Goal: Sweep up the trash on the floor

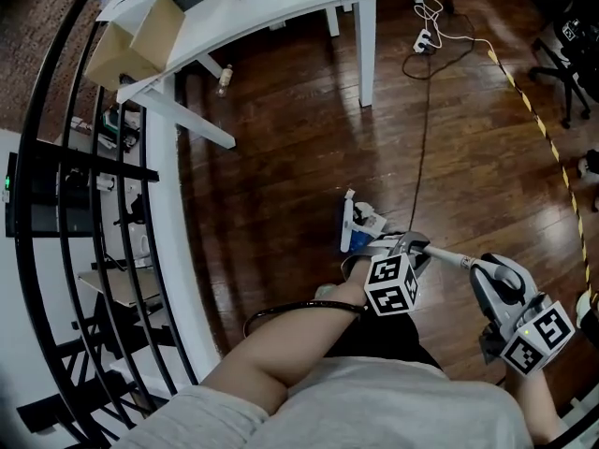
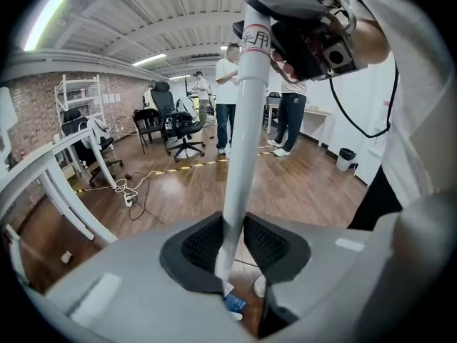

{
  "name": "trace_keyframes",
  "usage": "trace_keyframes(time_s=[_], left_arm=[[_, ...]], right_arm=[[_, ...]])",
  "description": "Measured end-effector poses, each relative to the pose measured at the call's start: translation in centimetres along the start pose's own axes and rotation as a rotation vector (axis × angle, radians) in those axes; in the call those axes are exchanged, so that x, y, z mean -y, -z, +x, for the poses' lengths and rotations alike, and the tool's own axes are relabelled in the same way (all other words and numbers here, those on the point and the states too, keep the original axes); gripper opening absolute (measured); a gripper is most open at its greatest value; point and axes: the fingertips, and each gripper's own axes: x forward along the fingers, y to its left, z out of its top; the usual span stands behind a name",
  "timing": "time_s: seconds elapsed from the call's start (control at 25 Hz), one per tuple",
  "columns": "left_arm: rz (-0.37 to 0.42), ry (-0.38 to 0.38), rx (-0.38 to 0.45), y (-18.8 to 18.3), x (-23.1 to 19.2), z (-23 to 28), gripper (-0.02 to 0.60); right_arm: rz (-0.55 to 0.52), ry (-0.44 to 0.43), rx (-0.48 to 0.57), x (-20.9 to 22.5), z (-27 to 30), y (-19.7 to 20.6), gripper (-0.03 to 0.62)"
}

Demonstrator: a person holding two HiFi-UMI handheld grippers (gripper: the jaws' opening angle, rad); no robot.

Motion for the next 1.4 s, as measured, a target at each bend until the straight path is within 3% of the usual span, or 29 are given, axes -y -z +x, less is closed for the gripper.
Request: trace_keyframes(time_s=[0.28, 0.68, 1.4], left_arm=[[-0.001, -0.025, -0.028, -0.5, -0.3, 0.4, 0.091], [-0.059, -0.113, -0.026, 0.2, -2.3, -2.3, 0.089], [-0.287, -0.372, -0.019, 2.8, -6.6, -9.2, 0.084]], right_arm=[[-0.012, -0.041, -0.001, 0.6, -0.3, -0.4, 0.114], [-0.124, -0.181, -0.024, -2.1, 2.3, -2.8, 0.121], [-0.441, -0.536, -0.107, -9.8, 7.7, -6.4, 0.121]])
